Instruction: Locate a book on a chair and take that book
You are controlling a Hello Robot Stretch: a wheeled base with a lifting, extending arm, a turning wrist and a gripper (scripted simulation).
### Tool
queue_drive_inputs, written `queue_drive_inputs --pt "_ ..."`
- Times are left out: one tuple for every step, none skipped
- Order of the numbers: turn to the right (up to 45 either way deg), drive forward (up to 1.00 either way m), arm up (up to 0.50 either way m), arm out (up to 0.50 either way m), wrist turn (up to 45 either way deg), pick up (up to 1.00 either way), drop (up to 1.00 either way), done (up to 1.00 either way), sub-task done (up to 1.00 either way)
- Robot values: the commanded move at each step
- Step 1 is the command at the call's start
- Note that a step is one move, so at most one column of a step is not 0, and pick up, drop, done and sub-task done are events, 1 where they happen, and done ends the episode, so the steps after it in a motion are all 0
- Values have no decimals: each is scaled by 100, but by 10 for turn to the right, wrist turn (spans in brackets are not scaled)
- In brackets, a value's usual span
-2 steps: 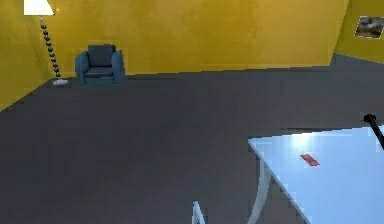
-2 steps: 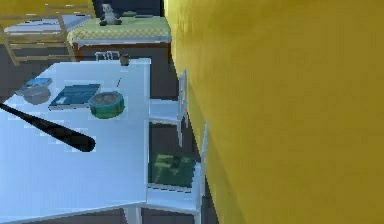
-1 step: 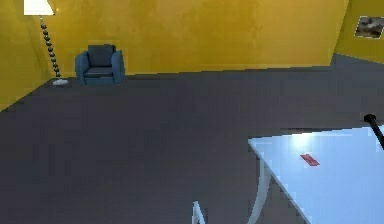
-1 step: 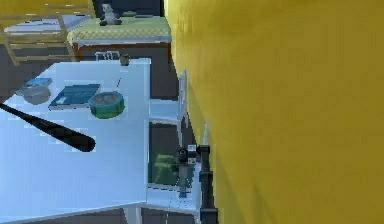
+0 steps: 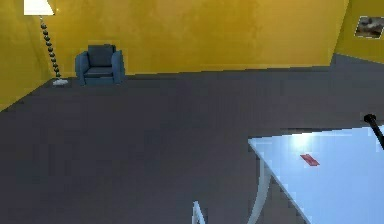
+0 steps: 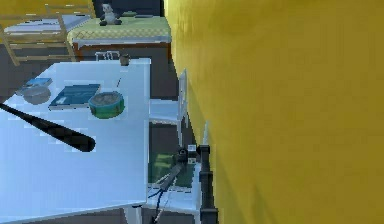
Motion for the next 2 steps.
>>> queue_drive_inputs --pt "0 0 0 0 450 0 0 0 0" --pt "0 0 0 0 450 0 0 0 0"
